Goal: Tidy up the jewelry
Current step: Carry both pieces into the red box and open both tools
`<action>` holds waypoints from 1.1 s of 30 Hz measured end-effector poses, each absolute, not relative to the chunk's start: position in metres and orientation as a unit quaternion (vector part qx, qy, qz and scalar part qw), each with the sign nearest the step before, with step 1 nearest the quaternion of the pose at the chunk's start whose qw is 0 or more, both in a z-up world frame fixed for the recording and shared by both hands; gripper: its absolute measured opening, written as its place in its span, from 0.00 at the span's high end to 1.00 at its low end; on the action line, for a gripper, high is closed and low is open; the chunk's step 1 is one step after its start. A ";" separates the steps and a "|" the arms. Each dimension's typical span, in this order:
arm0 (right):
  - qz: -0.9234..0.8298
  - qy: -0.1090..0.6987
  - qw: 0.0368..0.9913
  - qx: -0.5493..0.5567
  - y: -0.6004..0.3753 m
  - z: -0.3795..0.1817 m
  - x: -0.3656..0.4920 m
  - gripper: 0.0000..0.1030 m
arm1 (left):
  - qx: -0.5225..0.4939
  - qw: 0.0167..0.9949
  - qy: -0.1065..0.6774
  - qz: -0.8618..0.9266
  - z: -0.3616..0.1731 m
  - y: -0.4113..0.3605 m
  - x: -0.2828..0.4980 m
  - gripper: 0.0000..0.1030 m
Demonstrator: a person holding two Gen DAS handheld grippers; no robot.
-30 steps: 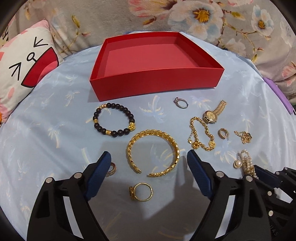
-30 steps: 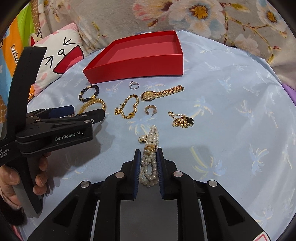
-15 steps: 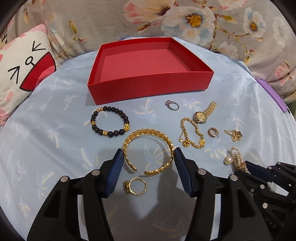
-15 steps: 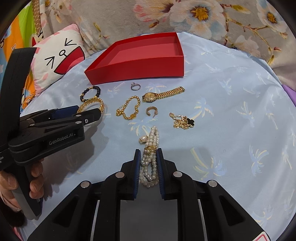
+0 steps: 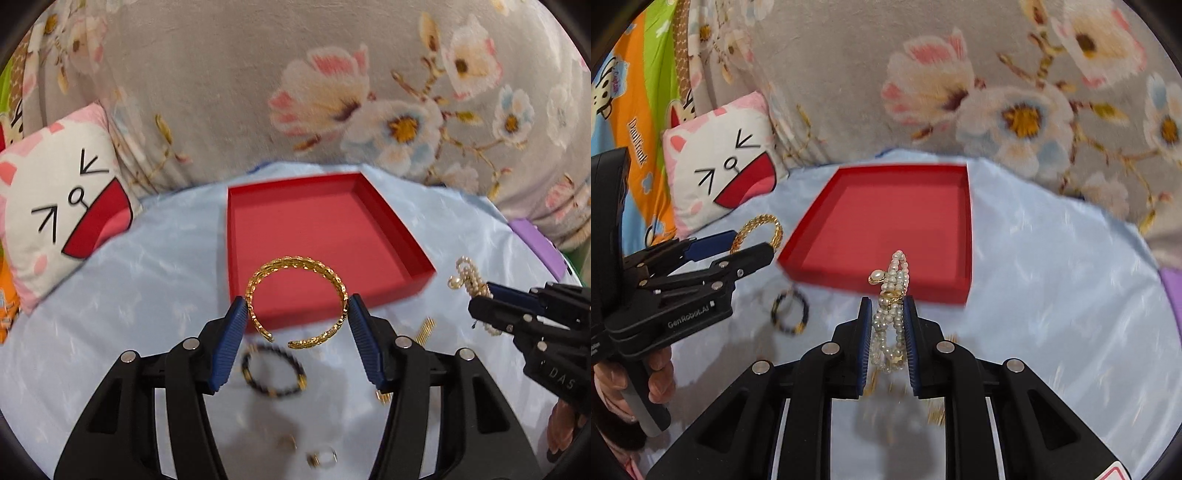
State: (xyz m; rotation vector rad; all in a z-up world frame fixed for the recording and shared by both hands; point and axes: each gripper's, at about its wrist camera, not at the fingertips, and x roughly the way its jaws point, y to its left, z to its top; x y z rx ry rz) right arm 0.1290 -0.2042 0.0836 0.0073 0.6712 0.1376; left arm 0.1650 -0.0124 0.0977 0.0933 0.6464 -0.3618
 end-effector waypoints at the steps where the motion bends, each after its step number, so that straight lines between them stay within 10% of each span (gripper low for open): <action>1: 0.066 0.329 0.942 -0.002 -0.204 0.090 0.143 0.85 | 0.041 0.930 0.319 -0.178 0.101 -0.013 0.178 0.47; 20: 0.005 0.422 0.907 0.019 -0.225 0.050 0.376 0.82 | 0.054 0.896 0.420 -0.135 0.045 -0.077 0.385 0.46; 33: 0.017 0.327 0.945 0.010 -0.249 0.089 0.255 0.52 | 0.052 0.940 0.324 -0.095 0.091 -0.034 0.302 0.10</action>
